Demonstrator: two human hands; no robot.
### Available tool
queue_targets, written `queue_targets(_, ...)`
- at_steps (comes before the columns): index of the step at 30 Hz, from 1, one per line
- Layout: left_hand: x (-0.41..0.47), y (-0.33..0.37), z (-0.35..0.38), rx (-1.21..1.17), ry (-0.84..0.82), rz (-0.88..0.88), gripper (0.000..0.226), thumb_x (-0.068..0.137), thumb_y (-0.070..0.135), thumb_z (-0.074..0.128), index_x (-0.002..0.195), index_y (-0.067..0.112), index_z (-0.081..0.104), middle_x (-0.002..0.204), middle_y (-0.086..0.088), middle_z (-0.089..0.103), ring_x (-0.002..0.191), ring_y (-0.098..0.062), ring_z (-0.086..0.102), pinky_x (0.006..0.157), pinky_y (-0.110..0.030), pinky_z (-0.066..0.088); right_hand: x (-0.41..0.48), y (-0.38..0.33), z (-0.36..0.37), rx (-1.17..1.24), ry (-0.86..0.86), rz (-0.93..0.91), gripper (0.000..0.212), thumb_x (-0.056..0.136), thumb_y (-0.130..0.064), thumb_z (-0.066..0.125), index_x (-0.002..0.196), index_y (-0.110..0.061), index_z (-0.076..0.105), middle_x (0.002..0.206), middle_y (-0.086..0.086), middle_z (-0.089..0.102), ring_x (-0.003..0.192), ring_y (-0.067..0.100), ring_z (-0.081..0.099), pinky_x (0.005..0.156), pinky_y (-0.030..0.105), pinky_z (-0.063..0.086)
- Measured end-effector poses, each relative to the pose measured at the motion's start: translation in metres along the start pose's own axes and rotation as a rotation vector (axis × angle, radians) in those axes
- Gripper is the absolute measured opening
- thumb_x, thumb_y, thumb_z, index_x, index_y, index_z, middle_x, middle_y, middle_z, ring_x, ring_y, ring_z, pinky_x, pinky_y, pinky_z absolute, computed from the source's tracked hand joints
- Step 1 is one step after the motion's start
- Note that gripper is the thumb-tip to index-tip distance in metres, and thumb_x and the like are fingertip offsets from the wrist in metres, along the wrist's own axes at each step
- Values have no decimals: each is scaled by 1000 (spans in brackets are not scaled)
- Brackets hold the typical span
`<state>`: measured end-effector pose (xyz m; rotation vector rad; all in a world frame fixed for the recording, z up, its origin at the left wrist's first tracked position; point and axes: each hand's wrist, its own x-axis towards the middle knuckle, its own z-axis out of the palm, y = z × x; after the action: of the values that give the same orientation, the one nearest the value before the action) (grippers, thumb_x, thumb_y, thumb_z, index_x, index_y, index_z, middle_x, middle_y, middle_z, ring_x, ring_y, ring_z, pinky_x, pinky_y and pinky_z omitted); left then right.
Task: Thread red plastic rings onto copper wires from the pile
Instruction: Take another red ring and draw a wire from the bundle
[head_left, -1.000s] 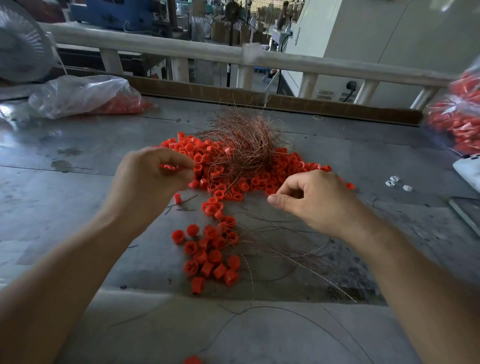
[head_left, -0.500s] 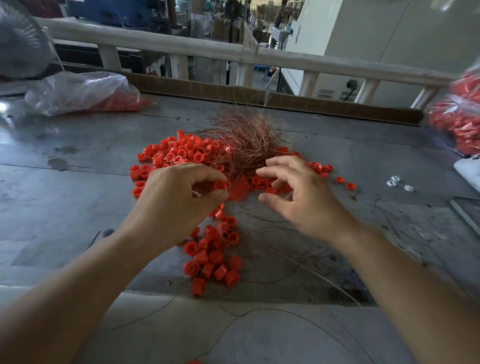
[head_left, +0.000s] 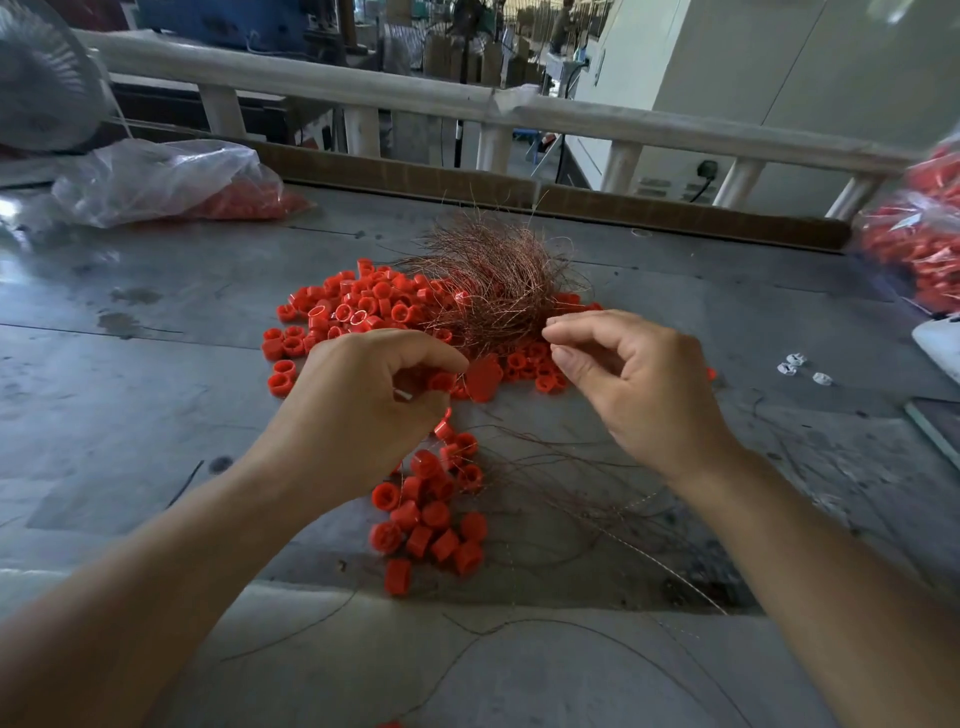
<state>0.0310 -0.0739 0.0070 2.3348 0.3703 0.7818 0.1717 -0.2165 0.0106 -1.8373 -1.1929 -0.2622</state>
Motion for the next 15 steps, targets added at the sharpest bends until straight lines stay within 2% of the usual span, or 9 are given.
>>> queue_targets(3, -1, -1, 0, -17, -11, 5, 34, 73, 0, 71, 93, 28, 71, 72, 28, 58, 74, 14, 57, 64, 2, 39, 1, 3, 0, 30, 42, 50, 20, 78, 2, 68, 91, -13, 70, 79, -20, 60, 81, -1, 61, 76, 10, 49)
queue_targets(8, -1, 0, 0, -14, -15, 13, 34, 73, 0, 71, 88, 30, 70, 74, 30, 57, 76, 15, 56, 64, 3, 38, 3, 6, -6, 44, 120, 115, 37, 76, 0, 70, 76, -36, 59, 73, -21, 62, 71, 1, 66, 71, 24, 56)
queue_targets(12, -1, 3, -1, -21, -30, 25, 46, 73, 3, 72, 78, 47, 58, 74, 29, 57, 77, 17, 55, 65, 3, 38, 3, 4, -11, 3, 190, 122, 34, 77, -7, 71, 74, -37, 55, 73, -20, 62, 71, 2, 66, 71, 30, 56)
queue_targets(15, -2, 4, -2, -40, -33, 21, 38, 70, 14, 75, 75, 47, 57, 68, 27, 58, 72, 15, 56, 62, 2, 39, 5, 1, -18, -21, 268, 78, 29, 77, -11, 72, 74, -33, 53, 72, -19, 62, 68, 2, 64, 67, 27, 54)
